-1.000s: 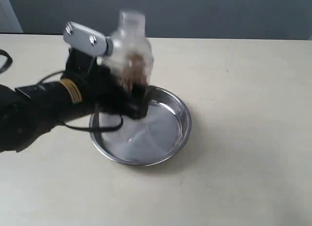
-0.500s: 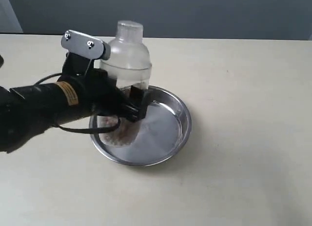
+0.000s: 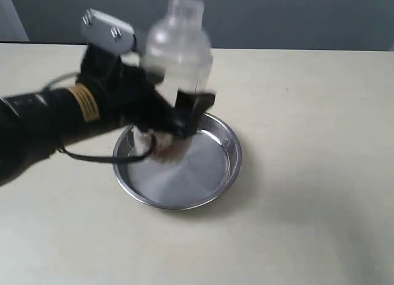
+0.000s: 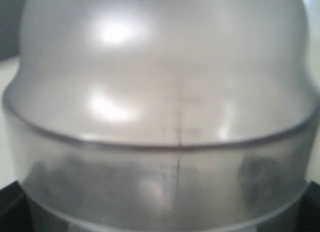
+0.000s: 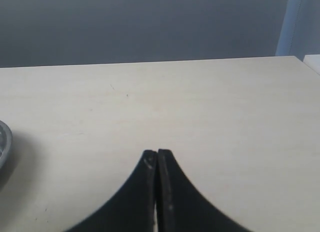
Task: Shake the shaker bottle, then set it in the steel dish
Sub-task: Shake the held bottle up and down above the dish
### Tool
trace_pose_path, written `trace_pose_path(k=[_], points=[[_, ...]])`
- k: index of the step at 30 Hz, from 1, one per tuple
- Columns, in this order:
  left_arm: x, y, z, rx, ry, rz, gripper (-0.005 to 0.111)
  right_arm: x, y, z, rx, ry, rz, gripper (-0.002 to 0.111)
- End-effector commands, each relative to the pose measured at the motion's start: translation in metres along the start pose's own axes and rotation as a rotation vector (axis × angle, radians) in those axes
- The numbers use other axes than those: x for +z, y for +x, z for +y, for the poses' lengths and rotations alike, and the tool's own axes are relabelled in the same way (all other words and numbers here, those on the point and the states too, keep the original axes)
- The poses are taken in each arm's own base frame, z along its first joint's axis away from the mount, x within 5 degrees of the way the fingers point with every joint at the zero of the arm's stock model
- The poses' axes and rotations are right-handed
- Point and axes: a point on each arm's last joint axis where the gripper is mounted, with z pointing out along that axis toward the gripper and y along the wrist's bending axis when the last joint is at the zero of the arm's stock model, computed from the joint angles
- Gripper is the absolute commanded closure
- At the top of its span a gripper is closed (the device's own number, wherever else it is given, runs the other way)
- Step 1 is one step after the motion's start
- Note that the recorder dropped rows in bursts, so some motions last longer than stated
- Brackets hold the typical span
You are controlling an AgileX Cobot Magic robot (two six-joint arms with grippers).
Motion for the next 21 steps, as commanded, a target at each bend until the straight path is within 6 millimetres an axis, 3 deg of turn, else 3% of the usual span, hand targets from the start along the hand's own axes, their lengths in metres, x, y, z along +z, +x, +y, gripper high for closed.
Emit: trace_pose_path(k=[1,3,5,7,10,11,12,14,17,19,21], points=[[-0.018,-0.035,-0.007,0.061,0.042,-0.223,0.106,0.0,-0.001,0.0,-0.002,-0.001,-0.014,0.109],[0.005,0.011,0.009,-0.003,-0.035,-0.048,0.106,0.0,-0.001,0.0,-0.002,-0.001,-0.014,0.109],[0.016,0.032,0.017,-0.084,-0.088,0.033,0.106,0.0,-0.001,0.0,-0.002,-0.001,-0.014,0.109],[0.012,0.016,0.009,-0.074,-0.038,-0.029,0.106,0.0,-0.001,0.0,-0.002,-0.001,-0.014,0.109],[-0.016,-0.039,-0.01,0.048,0.073,-0.234,0.106,0.0,-0.001,0.0,-0.002,-0.001,-0.014,0.109],[-0.023,-0.047,-0.011,0.045,0.075,-0.268,0.106,0.0,-0.001,0.0,-0.002,-0.001,-0.014,0.109],[-0.024,-0.049,-0.01,0.027,0.065,-0.269,0.106,0.0,-0.001,0.0,-0.002,-0.001,-0.014,0.109],[-0.014,-0.027,-0.004,0.034,0.023,-0.155,0.106,0.0,-0.001,0.0,-0.002,-0.001,-0.014,0.109],[0.011,0.029,0.007,0.015,-0.033,0.059,0.106,0.0,-0.001,0.0,-0.002,-0.001,-0.014,0.109],[0.014,0.028,0.007,-0.016,-0.035,0.049,0.106,0.0,-0.001,0.0,-0.002,-0.001,-0.014,0.109],[0.003,0.0,-0.002,0.003,0.016,-0.05,0.106,0.0,-0.001,0.0,-0.002,-0.001,-0.014,0.109]])
